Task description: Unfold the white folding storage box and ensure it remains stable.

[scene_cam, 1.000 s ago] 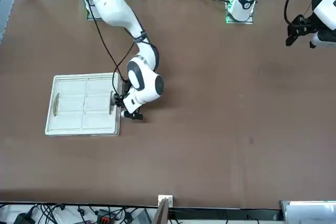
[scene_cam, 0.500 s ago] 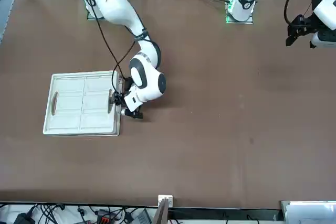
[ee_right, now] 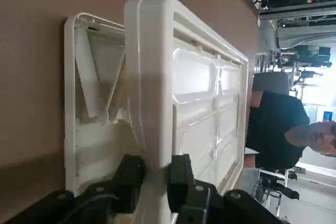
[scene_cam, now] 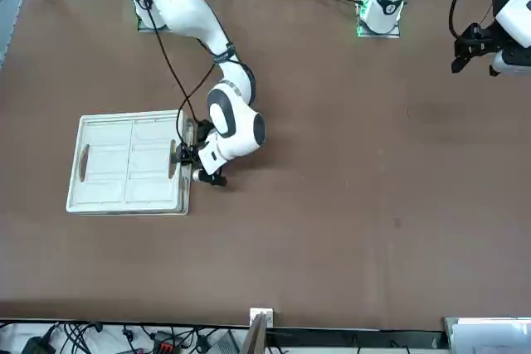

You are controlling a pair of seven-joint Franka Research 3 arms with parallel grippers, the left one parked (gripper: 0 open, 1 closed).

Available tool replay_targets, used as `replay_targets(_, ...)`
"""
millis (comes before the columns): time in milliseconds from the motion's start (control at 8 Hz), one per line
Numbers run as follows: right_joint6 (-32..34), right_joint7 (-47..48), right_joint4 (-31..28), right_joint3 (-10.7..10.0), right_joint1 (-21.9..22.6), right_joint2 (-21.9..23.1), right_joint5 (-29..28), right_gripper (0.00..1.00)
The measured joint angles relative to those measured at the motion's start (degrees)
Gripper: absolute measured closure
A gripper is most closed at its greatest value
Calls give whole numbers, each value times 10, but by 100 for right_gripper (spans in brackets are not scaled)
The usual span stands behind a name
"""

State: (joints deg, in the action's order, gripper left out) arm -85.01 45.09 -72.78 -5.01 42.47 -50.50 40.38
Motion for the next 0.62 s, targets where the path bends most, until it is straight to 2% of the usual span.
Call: replay_targets(625,55,0,2,0,25,0,50,71)
